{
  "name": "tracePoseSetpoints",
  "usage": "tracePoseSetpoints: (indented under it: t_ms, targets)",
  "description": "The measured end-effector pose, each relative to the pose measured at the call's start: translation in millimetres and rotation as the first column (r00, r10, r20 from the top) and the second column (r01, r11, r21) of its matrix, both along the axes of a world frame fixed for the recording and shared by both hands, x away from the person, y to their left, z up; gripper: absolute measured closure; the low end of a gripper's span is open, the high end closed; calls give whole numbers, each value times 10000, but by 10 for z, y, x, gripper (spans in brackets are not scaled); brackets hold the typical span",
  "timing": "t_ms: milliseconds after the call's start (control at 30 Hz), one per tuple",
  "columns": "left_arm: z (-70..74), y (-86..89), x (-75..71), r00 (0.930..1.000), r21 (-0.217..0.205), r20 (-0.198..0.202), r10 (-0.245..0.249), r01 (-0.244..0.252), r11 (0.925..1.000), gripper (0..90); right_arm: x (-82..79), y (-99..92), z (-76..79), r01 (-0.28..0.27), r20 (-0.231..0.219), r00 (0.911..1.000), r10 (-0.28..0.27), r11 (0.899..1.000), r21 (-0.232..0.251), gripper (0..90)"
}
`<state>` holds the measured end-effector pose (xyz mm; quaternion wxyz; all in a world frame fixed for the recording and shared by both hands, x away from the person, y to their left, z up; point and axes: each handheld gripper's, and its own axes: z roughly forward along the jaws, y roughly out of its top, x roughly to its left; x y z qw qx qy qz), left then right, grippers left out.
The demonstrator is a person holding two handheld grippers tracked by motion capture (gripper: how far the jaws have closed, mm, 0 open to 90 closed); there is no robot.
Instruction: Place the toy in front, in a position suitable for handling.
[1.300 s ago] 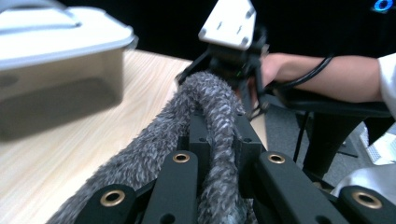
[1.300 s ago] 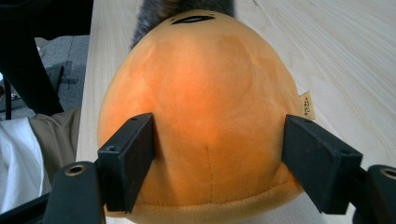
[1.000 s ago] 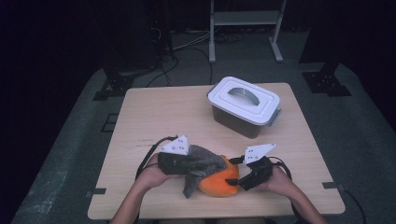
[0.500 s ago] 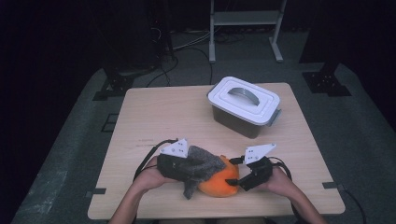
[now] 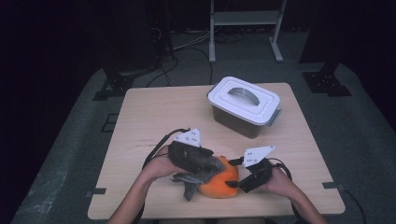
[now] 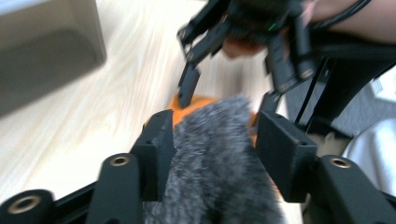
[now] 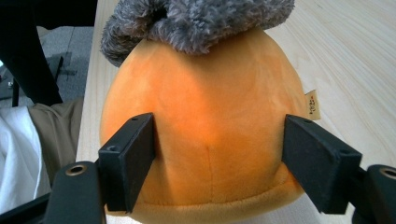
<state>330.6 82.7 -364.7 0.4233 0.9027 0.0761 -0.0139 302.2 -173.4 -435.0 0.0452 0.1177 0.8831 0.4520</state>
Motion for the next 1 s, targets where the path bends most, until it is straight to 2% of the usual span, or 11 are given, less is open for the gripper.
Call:
tracePoseSetpoints:
  t_ms: [33, 67, 100, 133, 233, 400, 567, 700, 800, 867, 1000]
  targets:
    - [0, 0, 0, 10000, 0, 0, 0, 0, 10000, 431, 0, 0, 0, 0, 0, 10000, 0, 10000, 0, 250]
    - [-62, -45, 21, 9997, 369, -245, -5, 14, 9993, 415, -4, 3, 0, -56, 128, 9999, 56, 10000, -34, 250]
    - [-62, -45, 21, 9997, 369, -245, -5, 14, 9993, 399, -4, 3, 0, -56, 128, 9999, 56, 10000, -34, 250]
    - [-126, -66, 28, 9996, 806, -291, 68, -45, 9967, 385, -11, 3, 0, -92, 171, 9998, 93, 9999, -69, 250]
    - [-187, -65, 22, 9989, 928, -447, 109, -67, 9957, 374, -9, 7, -3, -124, 259, 9996, 126, 9999, -52, 250]
    - [-352, -38, -42, 9993, 1233, -353, 146, -101, 9923, 380, -36, 68, 13, -23, 298, 9996, 24, 10000, -20, 223]
    - [-432, 119, -80, 9983, 755, -462, 365, -330, 9966, 551, -69, 164, 21, -118, 726, 9973, 116, 9999, 19, 212]
    - [-470, 225, -94, 9969, 201, -597, 514, -503, 9985, 569, -62, 198, 15, -234, 959, 9951, 231, 9997, 24, 233]
    - [-474, 248, -74, 9962, -96, -779, 394, -403, 9991, 508, -37, 198, 8, -325, 964, 9948, 320, 9995, 41, 234]
    - [-449, 243, -42, 9922, -330, -1230, 186, -228, 9992, 391, -25, 184, -1, -289, 868, 9958, 284, 9996, 37, 233]
    - [-414, 236, -14, 9879, -329, -1552, -60, 9, 9995, 294, -20, 169, -9, -290, 851, 9960, 286, 9996, 40, 233]
